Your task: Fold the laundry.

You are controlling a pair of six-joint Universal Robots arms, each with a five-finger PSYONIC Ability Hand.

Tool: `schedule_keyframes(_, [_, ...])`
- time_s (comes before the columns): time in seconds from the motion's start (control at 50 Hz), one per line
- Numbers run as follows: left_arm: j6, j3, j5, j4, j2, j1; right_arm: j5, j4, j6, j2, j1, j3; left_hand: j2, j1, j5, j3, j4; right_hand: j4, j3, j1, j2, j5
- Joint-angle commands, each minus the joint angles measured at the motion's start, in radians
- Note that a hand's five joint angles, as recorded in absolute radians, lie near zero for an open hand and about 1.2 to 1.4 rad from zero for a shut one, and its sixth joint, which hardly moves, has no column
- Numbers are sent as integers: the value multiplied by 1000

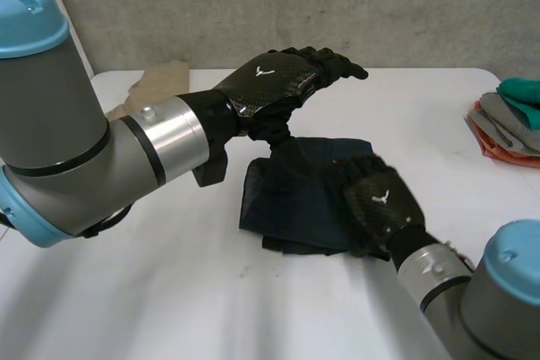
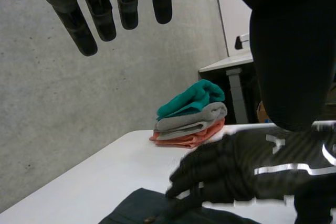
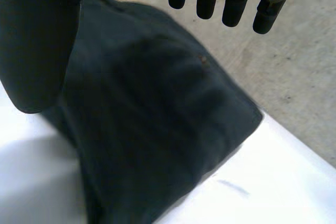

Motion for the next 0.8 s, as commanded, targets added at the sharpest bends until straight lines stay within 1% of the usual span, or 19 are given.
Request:
schedule_keyframes(0.02, [6,-24,-14,2,-3,0,8,-69,-58,136,17,-46,12,23,14,9,9,-43,-32,-10,-10,-43])
schedule_keyframes(0.1, [6,-32,-21,2,-7,0,23,-105,-88,200,24,-92,15,26,17,12,12,-43,-32,-10,-10,-43])
schedule_keyframes(0.2, [4,-37,-23,3,-15,0,45,-150,-101,236,25,-128,15,26,17,12,12,-43,-32,-10,-10,-43])
schedule_keyframes(0.28, [3,-38,-23,3,-17,1,53,-164,-106,268,27,-164,18,29,19,14,15,67,78,100,100,66])
schedule_keyframes(0.36, [1,-44,-23,3,-14,1,53,-164,-106,297,27,-212,18,29,19,14,15,272,283,305,305,272])
schedule_keyframes(0.44, [1,-48,-21,3,-9,1,53,-162,-106,336,27,-269,18,29,19,14,15,310,321,344,343,310])
schedule_keyframes(0.5, [1,-55,-21,5,-6,1,57,-153,-108,352,27,-307,18,29,19,14,15,595,606,628,628,594])
schedule_keyframes(0.52, [1,-55,-21,5,-6,1,57,-155,-105,354,27,-324,18,29,19,14,15,880,891,913,913,880])
schedule_keyframes(0.54, [1,-55,-21,5,-6,1,57,-156,-105,356,25,-333,18,29,19,14,15,1086,1098,1120,1119,1086])
schedule_keyframes(0.56, [1,-55,-21,6,-4,1,57,-161,-103,356,25,-342,18,29,19,14,15,1178,1189,1211,1211,1177])
schedule_keyframes(0.64, [1,-55,-23,11,0,3,54,-165,-105,346,14,-390,18,29,19,14,15,1178,1190,1212,1212,1178])
schedule_keyframes(0.74, [-1,-54,-30,14,28,4,34,-156,-77,313,8,-506,18,29,19,14,15,1178,1190,1212,1212,1178])
schedule_keyframes(0.78, [-4,-55,-44,29,49,6,31,-152,-65,296,-7,-545,18,29,19,14,15,1178,1190,1212,1212,1178])
schedule_keyframes(0.8, [-5,-55,-47,34,55,6,25,-149,-49,282,-40,-580,15,26,17,12,12,1178,1190,1212,1212,1178])
